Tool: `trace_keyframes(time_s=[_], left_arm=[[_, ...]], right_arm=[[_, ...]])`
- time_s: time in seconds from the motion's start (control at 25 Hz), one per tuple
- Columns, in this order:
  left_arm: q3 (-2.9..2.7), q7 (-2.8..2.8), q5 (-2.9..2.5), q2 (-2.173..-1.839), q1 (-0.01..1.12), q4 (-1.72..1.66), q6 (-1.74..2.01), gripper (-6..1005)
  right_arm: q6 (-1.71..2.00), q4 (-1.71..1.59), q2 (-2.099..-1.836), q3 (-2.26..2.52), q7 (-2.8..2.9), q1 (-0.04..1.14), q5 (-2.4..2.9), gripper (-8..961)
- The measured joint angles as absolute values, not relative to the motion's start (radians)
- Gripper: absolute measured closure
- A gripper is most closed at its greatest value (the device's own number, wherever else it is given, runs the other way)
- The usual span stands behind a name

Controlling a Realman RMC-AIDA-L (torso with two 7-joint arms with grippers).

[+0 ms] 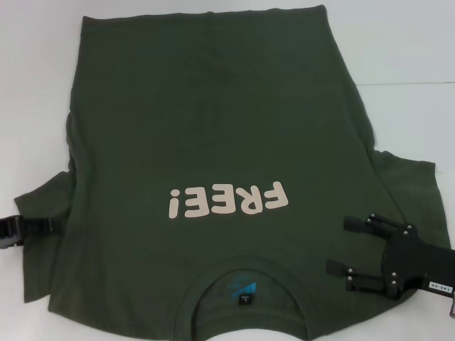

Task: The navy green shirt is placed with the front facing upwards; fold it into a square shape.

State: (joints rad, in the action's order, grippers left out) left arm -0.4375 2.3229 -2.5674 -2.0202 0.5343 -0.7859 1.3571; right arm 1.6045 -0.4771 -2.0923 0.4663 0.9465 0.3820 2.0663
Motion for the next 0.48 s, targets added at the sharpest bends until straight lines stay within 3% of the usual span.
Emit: trace_keyframes(time_s=[0.48], left_arm=[[-0.43,2.345,-2.567,-2.007,0.556,-0.736,1.356,203]], right_arm=[[1.604,-0.477,-2.092,0.466,0.946,0.382,2.066,58]])
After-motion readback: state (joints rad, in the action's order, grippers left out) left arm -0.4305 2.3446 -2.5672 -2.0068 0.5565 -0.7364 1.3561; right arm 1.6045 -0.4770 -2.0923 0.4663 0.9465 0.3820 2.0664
